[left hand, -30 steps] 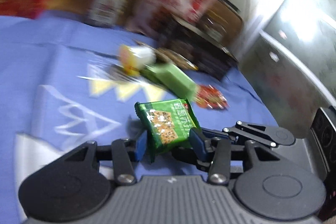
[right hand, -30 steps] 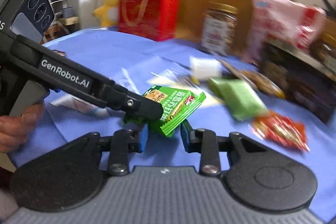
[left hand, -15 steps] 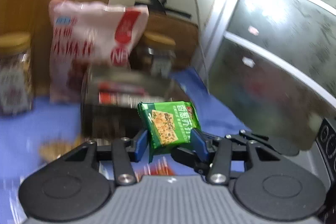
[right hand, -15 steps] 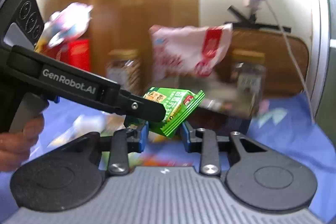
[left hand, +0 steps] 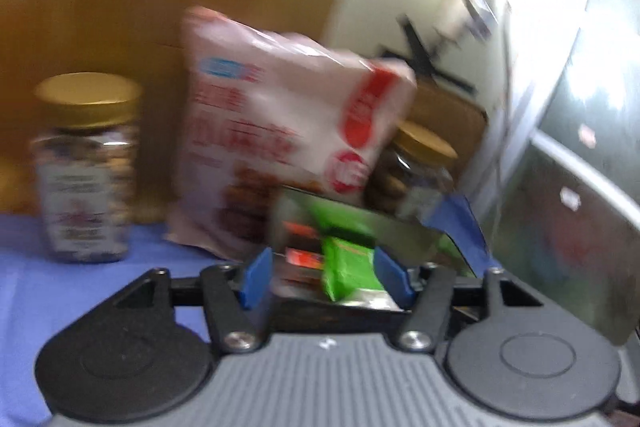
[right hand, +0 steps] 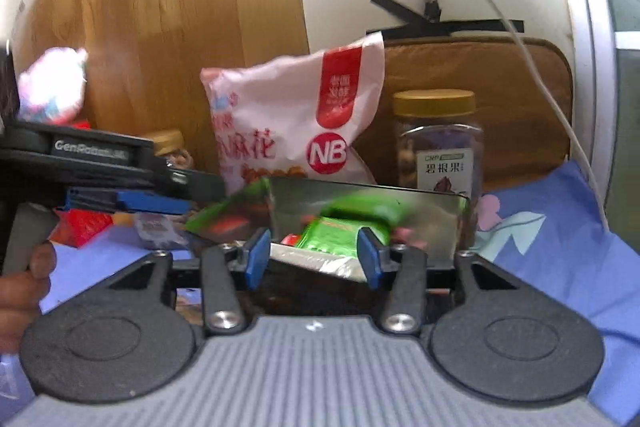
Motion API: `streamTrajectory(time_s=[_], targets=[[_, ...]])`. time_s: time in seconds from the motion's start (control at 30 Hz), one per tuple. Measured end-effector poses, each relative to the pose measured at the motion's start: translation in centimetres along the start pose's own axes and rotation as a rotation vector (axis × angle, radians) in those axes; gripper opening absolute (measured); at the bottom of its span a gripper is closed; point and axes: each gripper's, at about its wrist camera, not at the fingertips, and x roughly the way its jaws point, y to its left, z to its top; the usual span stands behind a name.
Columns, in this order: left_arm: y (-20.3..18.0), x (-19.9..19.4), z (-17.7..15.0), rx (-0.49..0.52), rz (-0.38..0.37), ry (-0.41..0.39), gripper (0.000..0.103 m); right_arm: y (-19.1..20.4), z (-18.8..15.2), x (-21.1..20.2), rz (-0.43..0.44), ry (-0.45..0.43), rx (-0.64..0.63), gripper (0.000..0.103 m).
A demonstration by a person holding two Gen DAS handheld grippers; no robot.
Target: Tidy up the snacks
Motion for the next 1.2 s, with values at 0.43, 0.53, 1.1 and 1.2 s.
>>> streamTrajectory(time_s=[0.43,0.53,1.1,1.2], targets=[[7.9,3.6,-3.5,-0.118,0.065,0.242,0.057,4.7,-3.8,6.2,0.133,0.329,-0.198,0.056],[7.0,3.5,-4.2,-0.07,0.037,0.261,0.043,5.2,-3.6,7.2,0.148,0.343,-0.216,0.049],[8.5,-16.0,-14.2,-0.207,0.115,0.129,0.037,14.6,-8.4,-3.9,0.435,0.306,-0.434,0.041],[8.3,-17.0,-14.0,-0.206,0.131,0.127,0.04,15.6,-8.7,-4.6,0.382,0.265,-0.474,0.053]])
